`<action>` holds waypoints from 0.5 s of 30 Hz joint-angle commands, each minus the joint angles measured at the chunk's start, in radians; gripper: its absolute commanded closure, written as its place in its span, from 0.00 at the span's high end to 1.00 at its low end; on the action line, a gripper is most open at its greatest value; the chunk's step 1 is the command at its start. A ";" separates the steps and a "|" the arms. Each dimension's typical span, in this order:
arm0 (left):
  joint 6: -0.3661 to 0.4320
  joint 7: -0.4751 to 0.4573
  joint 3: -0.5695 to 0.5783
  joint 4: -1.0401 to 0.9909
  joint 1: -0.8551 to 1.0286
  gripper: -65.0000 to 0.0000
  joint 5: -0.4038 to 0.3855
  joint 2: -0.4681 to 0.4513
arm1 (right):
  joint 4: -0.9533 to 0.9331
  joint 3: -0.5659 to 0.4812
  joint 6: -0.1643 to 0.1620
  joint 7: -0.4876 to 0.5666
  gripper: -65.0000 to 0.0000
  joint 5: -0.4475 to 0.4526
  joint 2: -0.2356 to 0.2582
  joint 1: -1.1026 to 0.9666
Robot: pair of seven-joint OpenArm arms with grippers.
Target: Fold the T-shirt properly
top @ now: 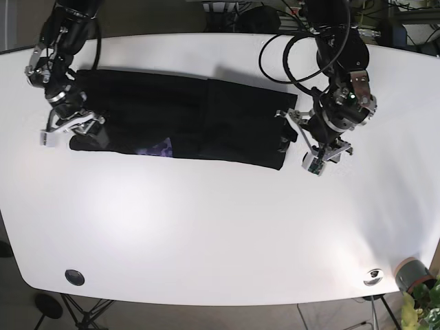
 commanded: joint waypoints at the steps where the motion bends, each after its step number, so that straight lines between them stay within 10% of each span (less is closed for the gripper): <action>1: -0.030 -0.016 -0.057 -0.035 -0.015 0.35 -0.058 0.001 | -0.012 0.088 0.015 -0.047 0.49 0.061 0.016 0.049; 5: -0.030 -0.015 -0.086 -0.107 -0.015 0.12 -0.105 -0.006 | -0.061 0.245 0.020 -0.154 0.49 0.069 0.048 0.101; 15: -0.030 -0.016 -0.091 -0.226 -0.015 0.09 -0.116 -0.006 | -0.338 0.341 0.024 -0.187 0.49 0.070 0.149 0.121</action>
